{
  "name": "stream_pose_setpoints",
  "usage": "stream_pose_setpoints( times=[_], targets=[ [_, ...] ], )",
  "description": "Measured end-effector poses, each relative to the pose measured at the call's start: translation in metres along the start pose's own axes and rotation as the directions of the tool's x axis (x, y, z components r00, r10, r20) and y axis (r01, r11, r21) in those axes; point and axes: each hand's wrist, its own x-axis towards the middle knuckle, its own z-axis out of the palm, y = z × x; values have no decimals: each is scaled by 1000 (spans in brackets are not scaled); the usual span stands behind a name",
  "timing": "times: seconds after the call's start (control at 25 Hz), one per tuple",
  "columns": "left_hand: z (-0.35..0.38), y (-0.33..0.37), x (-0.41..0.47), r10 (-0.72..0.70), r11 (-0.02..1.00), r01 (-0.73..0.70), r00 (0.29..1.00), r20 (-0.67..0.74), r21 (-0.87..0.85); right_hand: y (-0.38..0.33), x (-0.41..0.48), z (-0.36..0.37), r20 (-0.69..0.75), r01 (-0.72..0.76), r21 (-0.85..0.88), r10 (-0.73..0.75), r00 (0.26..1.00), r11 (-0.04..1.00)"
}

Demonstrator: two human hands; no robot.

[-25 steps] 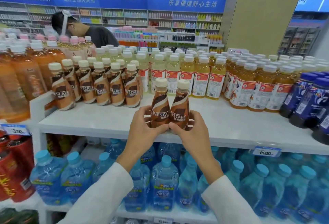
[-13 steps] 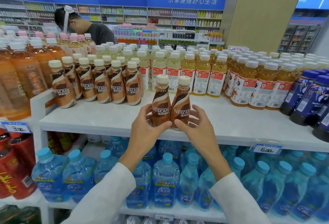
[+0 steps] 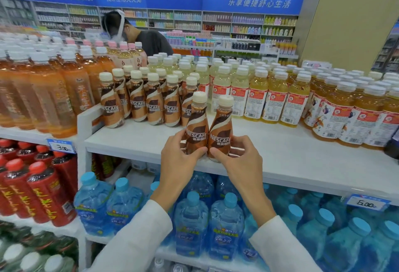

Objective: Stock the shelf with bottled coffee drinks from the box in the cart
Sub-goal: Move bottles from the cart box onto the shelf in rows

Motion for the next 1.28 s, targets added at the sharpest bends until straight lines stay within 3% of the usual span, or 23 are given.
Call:
stream_pose_setpoints(
  times=[0.24, 0.52, 1.28],
  targets=[
    [-77, -35, 39, -64, 994, 76, 987, -151, 75, -37, 11, 102, 144, 63, -7, -61, 988, 998],
    [-119, -64, 94, -55, 964, 114, 969, -239, 239, -56, 34, 194, 177, 142, -81, -126, 976, 987],
    [-121, -76, 110, -92, 971, 152, 950, -298, 186, -50, 53, 228, 138, 110, -103, -95, 986, 989]
  ],
)
